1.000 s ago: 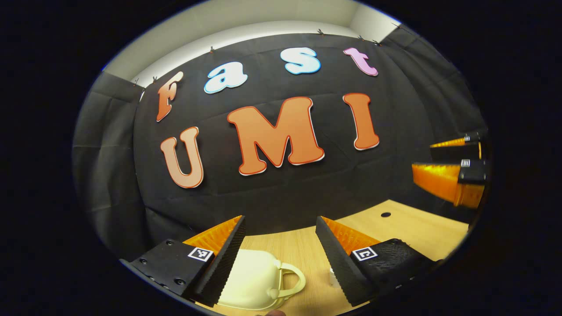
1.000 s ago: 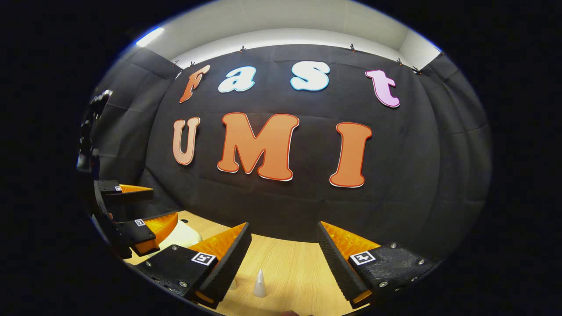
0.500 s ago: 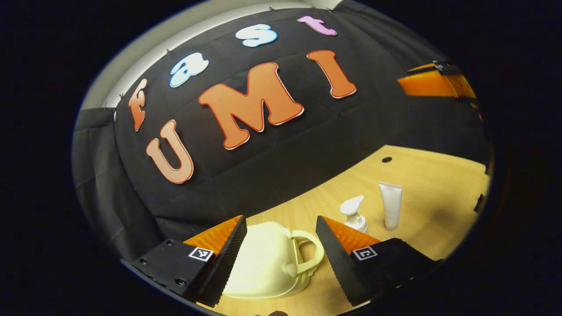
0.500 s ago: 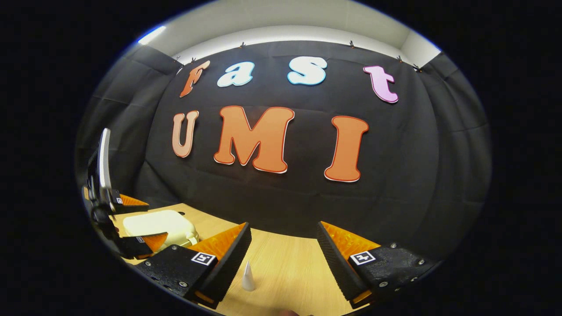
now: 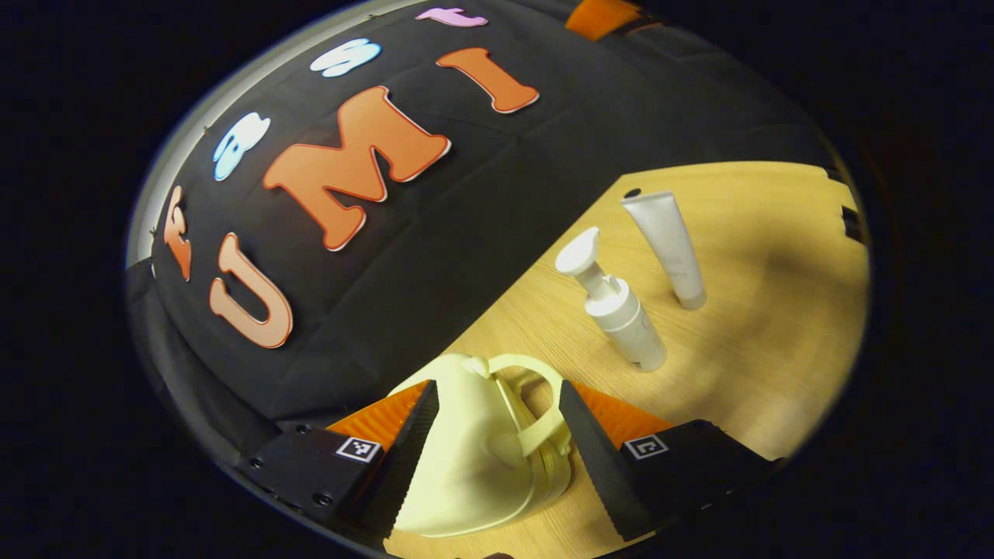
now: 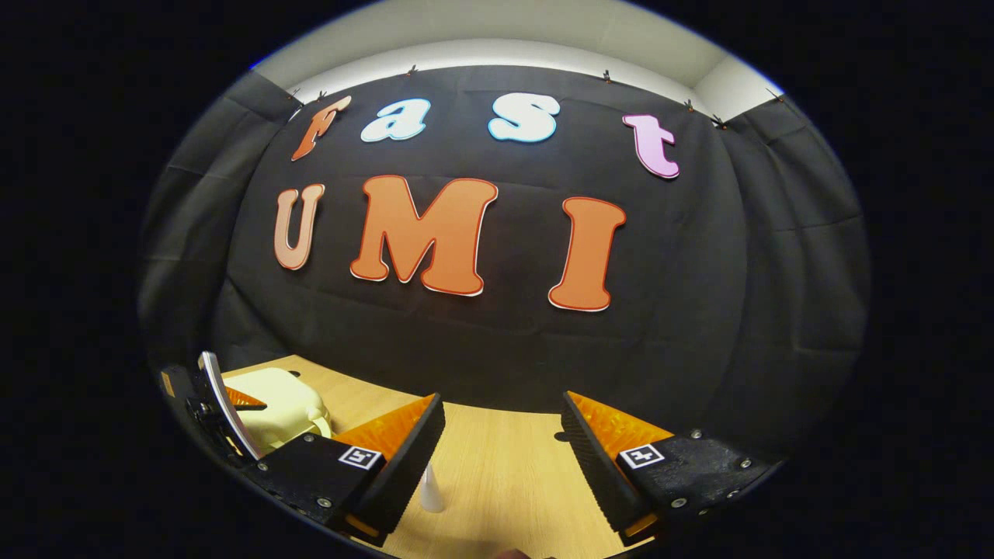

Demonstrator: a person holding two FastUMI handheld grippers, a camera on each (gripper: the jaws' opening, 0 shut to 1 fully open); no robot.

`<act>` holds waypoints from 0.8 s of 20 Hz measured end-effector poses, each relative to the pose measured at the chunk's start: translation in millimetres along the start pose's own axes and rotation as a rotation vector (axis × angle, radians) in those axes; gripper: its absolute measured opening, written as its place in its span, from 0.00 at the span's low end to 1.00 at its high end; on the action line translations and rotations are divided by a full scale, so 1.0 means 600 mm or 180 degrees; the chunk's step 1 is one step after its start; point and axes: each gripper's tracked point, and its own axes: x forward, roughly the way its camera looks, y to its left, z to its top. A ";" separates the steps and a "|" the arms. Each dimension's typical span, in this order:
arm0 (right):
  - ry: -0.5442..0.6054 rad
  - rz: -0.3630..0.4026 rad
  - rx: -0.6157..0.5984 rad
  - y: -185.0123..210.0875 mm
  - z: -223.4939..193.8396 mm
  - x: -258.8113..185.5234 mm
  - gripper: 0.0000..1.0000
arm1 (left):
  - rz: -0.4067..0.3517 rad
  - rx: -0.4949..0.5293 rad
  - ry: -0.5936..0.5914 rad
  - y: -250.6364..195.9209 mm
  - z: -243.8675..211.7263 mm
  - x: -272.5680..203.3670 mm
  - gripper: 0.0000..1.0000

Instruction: First open the suitcase, pack the skin care products into it, and then close the suitcase.

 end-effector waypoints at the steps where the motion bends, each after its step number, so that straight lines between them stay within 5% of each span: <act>1: 0.0018 -0.0051 -0.0001 -0.004 -0.001 0.000 0.95 | -0.0055 0.0050 0.0012 -0.007 -0.008 0.010 0.98; 6: 0.0099 -0.0184 0.0028 -0.009 -0.010 0.004 0.96 | -0.0196 0.0396 0.0183 -0.035 -0.049 0.045 0.97; 12: 0.0098 -0.0242 0.0047 -0.007 -0.008 0.011 0.96 | -0.0078 0.0845 0.0233 -0.038 -0.057 0.082 0.80; 14: 0.0069 -0.0262 0.0050 -0.007 -0.003 0.012 0.96 | -0.0096 0.0897 0.0276 -0.045 -0.065 0.097 0.62; 15: 0.0069 -0.0265 0.0046 -0.005 -0.001 0.013 0.96 | -0.0077 0.0925 0.0268 -0.049 -0.062 0.095 0.41; 16: 0.0063 -0.0269 0.0049 -0.002 -0.001 0.015 0.95 | -0.0054 0.0958 0.0218 -0.048 -0.054 0.089 0.33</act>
